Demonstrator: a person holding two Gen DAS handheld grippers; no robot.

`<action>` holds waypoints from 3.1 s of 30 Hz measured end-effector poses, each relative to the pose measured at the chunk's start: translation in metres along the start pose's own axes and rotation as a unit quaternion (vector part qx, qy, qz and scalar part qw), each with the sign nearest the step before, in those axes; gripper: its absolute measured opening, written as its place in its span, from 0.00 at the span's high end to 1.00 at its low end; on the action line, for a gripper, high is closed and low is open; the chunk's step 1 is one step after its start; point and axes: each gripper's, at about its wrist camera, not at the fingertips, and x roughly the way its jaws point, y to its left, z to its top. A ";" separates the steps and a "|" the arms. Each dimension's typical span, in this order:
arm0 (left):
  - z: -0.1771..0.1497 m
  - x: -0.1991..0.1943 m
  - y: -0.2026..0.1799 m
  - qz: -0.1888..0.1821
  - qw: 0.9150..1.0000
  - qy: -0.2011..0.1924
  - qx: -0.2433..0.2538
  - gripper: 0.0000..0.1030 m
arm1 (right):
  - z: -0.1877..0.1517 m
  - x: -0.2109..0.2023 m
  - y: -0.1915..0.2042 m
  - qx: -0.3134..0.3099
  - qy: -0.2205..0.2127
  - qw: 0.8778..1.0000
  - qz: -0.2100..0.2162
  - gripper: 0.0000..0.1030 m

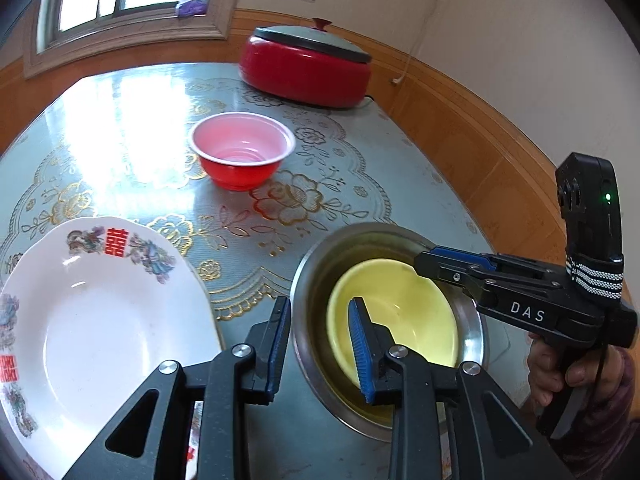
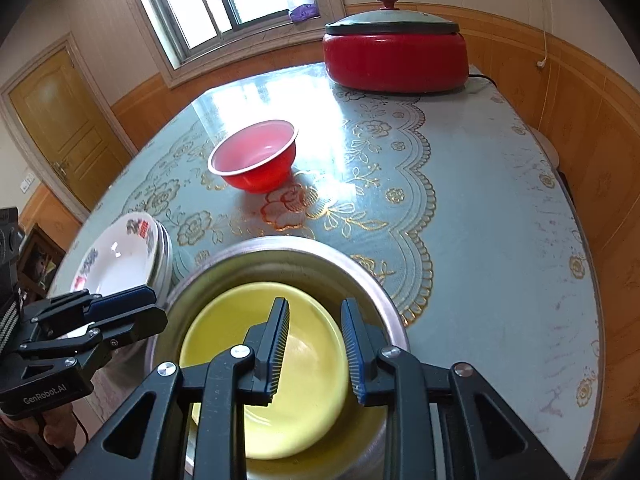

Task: Organize plates and bowls
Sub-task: 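Open the left gripper and withdraw it from the yellow bowl, then move the left gripper to the pink-red bowl rim and grasp it, then lift the pink-red bowl and lower it into the basin onto the yellow bowl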

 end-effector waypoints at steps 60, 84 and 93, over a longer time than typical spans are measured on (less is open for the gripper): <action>0.128 0.081 0.093 0.038 0.988 0.008 -0.148 0.85 | 0.131 0.118 0.000 0.065 0.022 0.993 0.100 0.92; 0.045 -0.001 0.022 -0.068 0.996 0.029 -0.050 0.85 | 0.044 -0.021 0.001 0.008 0.005 0.996 0.083 0.92; 0.011 0.000 0.004 -0.094 0.992 0.075 -0.028 0.86 | 0.001 -0.033 -0.004 0.014 0.047 0.996 0.069 0.91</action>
